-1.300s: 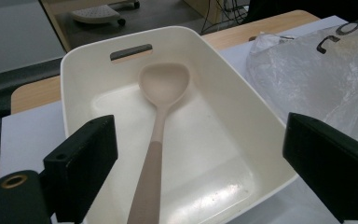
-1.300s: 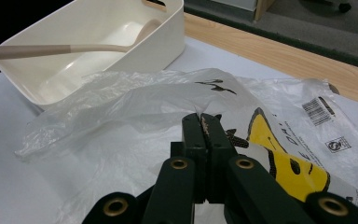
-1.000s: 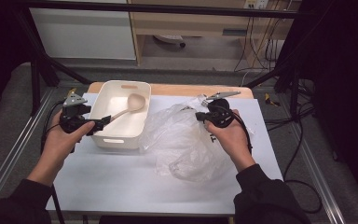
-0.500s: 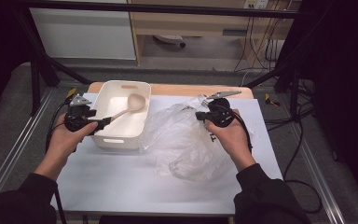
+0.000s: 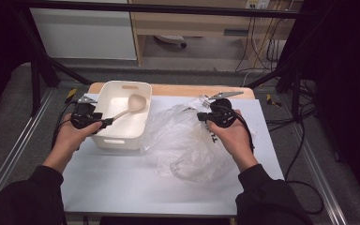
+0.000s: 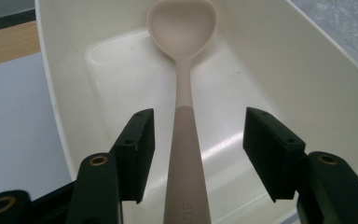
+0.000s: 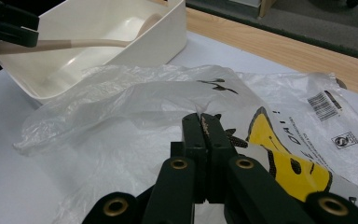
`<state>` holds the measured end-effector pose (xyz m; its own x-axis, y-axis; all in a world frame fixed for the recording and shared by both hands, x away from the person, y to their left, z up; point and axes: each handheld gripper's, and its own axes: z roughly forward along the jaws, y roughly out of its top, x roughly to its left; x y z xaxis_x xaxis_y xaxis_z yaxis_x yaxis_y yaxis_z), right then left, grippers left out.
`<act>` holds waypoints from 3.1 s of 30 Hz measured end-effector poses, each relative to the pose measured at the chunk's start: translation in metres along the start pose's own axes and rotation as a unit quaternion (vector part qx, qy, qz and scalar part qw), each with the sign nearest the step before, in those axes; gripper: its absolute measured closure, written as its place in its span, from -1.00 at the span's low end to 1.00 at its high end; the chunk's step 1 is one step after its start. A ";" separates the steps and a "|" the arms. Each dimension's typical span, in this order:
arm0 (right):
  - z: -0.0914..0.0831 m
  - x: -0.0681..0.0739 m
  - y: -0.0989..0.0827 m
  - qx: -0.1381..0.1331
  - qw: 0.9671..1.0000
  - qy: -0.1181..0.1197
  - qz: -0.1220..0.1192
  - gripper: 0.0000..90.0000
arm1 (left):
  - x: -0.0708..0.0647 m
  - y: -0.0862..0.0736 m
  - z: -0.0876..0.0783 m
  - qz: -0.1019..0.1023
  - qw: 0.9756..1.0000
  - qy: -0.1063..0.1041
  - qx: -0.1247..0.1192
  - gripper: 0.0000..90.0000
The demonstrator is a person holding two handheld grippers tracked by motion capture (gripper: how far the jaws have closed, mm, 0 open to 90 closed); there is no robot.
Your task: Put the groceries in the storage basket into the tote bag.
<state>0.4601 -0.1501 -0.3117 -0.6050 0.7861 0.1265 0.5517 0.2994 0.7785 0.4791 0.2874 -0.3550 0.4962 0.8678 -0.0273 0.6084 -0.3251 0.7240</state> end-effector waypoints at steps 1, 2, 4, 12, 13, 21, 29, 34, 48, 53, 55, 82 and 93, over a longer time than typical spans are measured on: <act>0.000 -0.001 0.000 0.000 1.000 0.000 0.000 1.00 | 0.000 0.000 0.001 0.001 1.000 0.001 0.002 0.01; 0.000 -0.001 -0.001 0.000 1.000 0.000 0.001 1.00 | 0.000 -0.001 0.002 0.001 1.000 0.001 0.002 0.03; 0.000 -0.002 -0.001 0.002 1.000 0.000 0.001 1.00 | -0.001 -0.002 0.003 0.001 1.000 0.001 0.004 0.06; 0.002 -0.004 -0.005 0.004 1.000 0.001 0.002 1.00 | 0.002 -0.006 0.009 0.000 1.000 0.005 0.016 0.16; 0.001 -0.004 -0.005 0.004 1.000 0.000 0.004 1.00 | 0.002 -0.007 0.010 0.000 1.000 0.004 0.016 0.17; 0.001 -0.005 -0.006 0.006 1.000 0.001 0.005 1.00 | 0.004 -0.009 0.014 -0.005 1.000 0.006 0.023 0.27; 0.002 -0.007 -0.009 0.006 1.000 0.002 0.008 1.00 | 0.004 -0.009 0.017 -0.008 0.999 0.006 0.031 0.36; 0.002 -0.007 -0.009 0.007 1.000 0.003 0.009 1.00 | 0.007 -0.010 0.018 -0.011 0.999 0.002 0.038 0.55; 0.002 -0.007 -0.010 0.008 1.000 0.003 0.008 1.00 | 0.005 -0.010 0.008 -0.009 1.000 0.018 0.015 0.57; 0.003 -0.007 -0.009 0.007 1.000 0.004 0.007 1.00 | 0.003 -0.007 -0.010 -0.005 1.000 0.017 -0.010 0.57; 0.003 -0.007 -0.009 0.008 1.000 0.004 0.007 1.00 | 0.001 -0.005 -0.020 0.004 1.000 0.015 -0.018 0.57; 0.008 -0.006 -0.005 0.019 0.999 0.018 0.019 1.00 | -0.075 -0.025 -0.124 0.090 0.989 -0.084 -0.077 0.57; 0.010 -0.003 -0.005 0.022 1.000 0.014 0.013 1.00 | -0.100 -0.037 -0.119 0.119 0.985 -0.114 -0.057 0.57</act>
<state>0.4652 -0.1487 -0.3220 -0.6064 0.7781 0.1638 0.5915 0.3038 0.7469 0.3331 0.2578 -0.2971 0.7508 0.6605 0.0085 0.3900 -0.4537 0.8013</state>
